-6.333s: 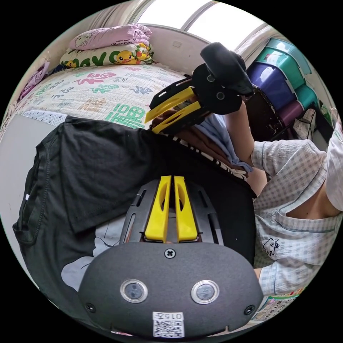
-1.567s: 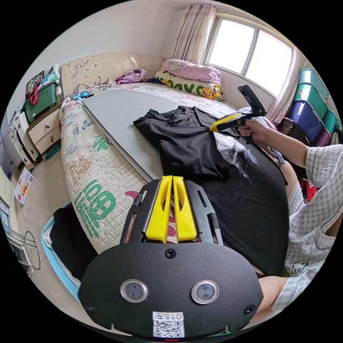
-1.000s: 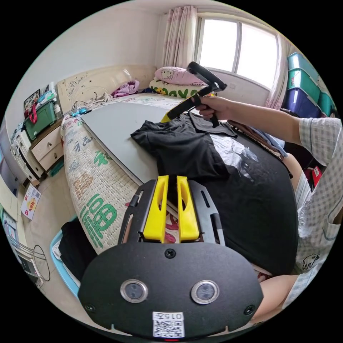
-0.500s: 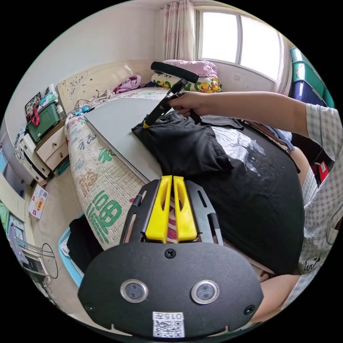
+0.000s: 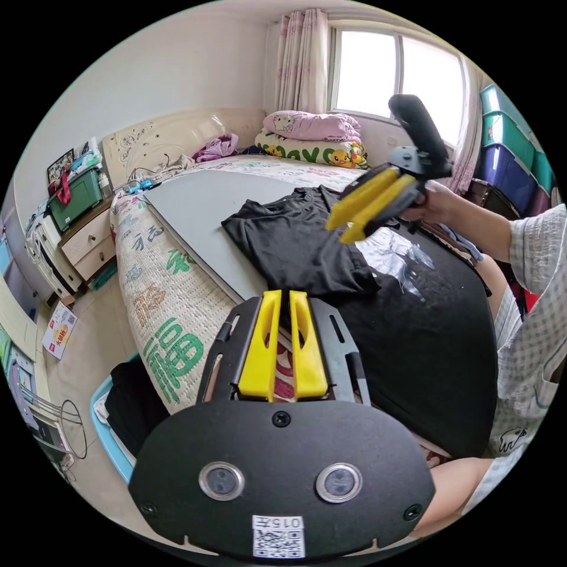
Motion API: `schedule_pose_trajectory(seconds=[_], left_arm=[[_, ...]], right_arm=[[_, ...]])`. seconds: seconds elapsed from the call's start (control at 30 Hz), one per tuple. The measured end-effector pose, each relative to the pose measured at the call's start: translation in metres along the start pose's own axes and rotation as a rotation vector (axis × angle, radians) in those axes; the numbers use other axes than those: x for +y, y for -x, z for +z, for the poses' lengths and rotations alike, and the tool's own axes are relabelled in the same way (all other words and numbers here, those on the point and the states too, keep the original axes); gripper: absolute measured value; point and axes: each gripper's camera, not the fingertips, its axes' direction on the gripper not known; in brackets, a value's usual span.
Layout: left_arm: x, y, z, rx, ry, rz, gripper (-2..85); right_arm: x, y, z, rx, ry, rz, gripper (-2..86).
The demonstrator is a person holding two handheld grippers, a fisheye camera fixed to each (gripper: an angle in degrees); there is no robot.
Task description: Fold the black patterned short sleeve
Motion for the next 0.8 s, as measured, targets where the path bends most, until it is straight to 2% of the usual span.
schedule_pose_trajectory(seconds=[0.17,0.37,0.47,0.6,0.67,0.73,0.8], left_arm=[[-0.003,0.002,0.008,-0.004,0.032,-0.005,0.1],[-0.005,0.009,0.01,0.005,0.034,-0.021,0.0],[-0.005,0.012,0.01,0.016,0.031,-0.024,0.1],[0.004,0.027,-0.01,0.139,-0.089,-0.057,0.8],[0.012,0.047,-0.034,0.162,-0.252,-0.202,1.5],[0.01,0.054,-0.037,0.082,-0.25,-0.315,2.5],[-0.003,0.049,-0.029,0.021,-0.205,-0.33,4.8]], right_arm=[[0.008,0.043,0.033,0.108,0.143,-0.021,6.6],[-0.007,0.067,0.018,0.142,0.144,-0.018,4.1],[-0.019,0.066,0.006,0.087,0.118,0.02,4.0],[-0.023,0.032,-0.057,-0.043,-0.029,0.138,4.7],[-0.016,0.004,-0.093,0.014,-0.069,0.194,6.3],[-0.004,-0.035,-0.132,0.125,-0.112,0.286,6.3],[0.012,-0.097,-0.182,0.189,-0.201,0.403,5.5]])
